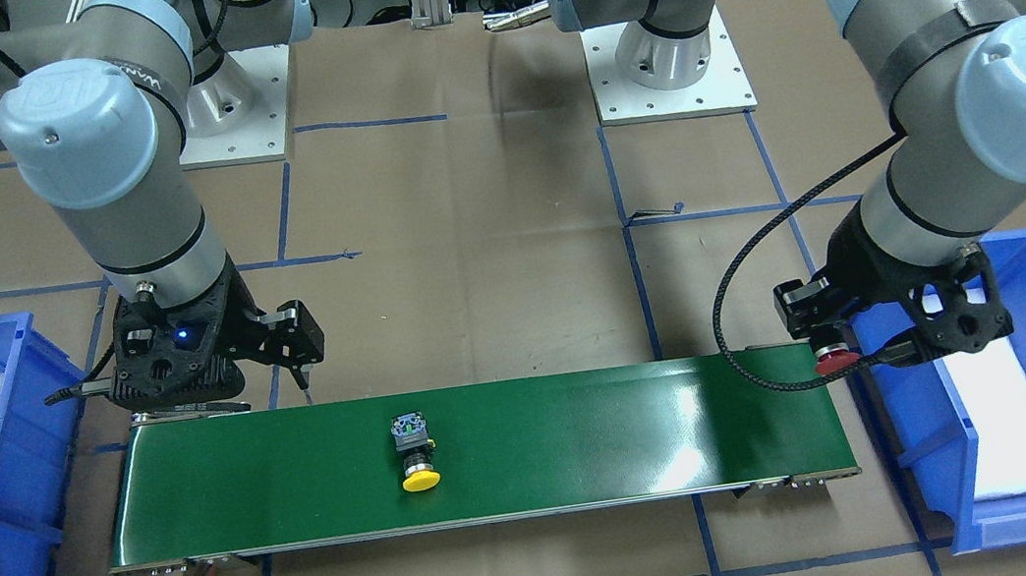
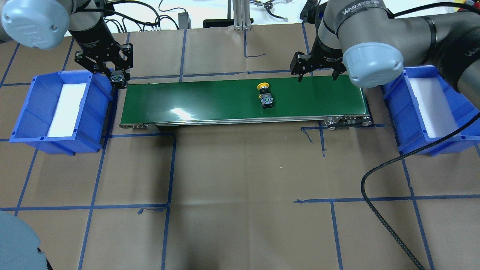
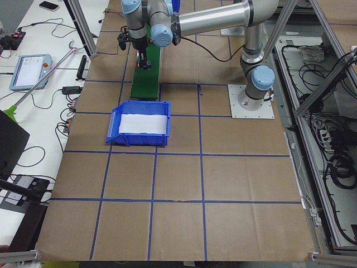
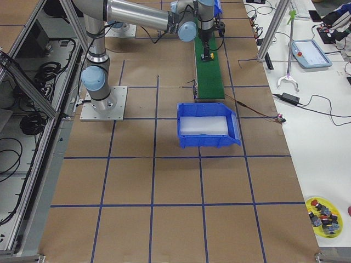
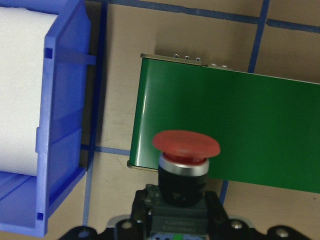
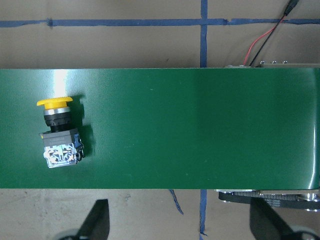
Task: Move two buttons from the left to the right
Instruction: 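Carry the red button to the conveyor while the right gripper reaches toward the yellow button, then release the red button on the belt while the right gripper grasps the yellow button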
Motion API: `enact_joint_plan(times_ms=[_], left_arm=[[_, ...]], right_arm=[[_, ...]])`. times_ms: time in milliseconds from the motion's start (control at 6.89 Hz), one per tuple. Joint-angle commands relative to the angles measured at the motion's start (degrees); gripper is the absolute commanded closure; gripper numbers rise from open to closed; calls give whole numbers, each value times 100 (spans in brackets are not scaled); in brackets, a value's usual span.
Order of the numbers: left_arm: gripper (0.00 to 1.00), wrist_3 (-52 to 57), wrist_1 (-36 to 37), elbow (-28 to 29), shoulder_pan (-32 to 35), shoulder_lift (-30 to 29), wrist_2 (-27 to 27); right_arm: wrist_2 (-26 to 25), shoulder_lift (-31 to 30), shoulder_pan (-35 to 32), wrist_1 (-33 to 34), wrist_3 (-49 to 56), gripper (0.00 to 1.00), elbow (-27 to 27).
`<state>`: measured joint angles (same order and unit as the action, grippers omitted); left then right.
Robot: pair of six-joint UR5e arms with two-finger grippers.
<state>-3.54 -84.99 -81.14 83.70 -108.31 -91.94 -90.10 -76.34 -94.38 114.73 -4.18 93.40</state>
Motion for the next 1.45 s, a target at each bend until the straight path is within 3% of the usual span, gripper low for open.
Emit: enact_joint_plan(times_ms=[0, 580, 725, 871, 1016, 1306], left_arm=[[100, -286, 462, -322, 190, -163, 9], [100, -270, 1808, -1228, 225, -401, 35], [87, -226, 1923, -1264, 225, -419, 27], [19, -252, 2107, -1264, 225, -506, 18], [1, -287, 2309, -1247, 225, -576, 35], [0, -287, 2233, -1080, 225, -368, 27]], right_arm=[[9, 40, -1, 49, -12, 0, 29], [-16, 347, 8, 67, -12, 0, 29], [-17, 365, -1, 76, -47, 0, 20], [9, 374, -1, 111, -135, 0, -41], [10, 443, -1, 128, -153, 0, -85], [10, 698, -1, 295, -153, 0, -243]])
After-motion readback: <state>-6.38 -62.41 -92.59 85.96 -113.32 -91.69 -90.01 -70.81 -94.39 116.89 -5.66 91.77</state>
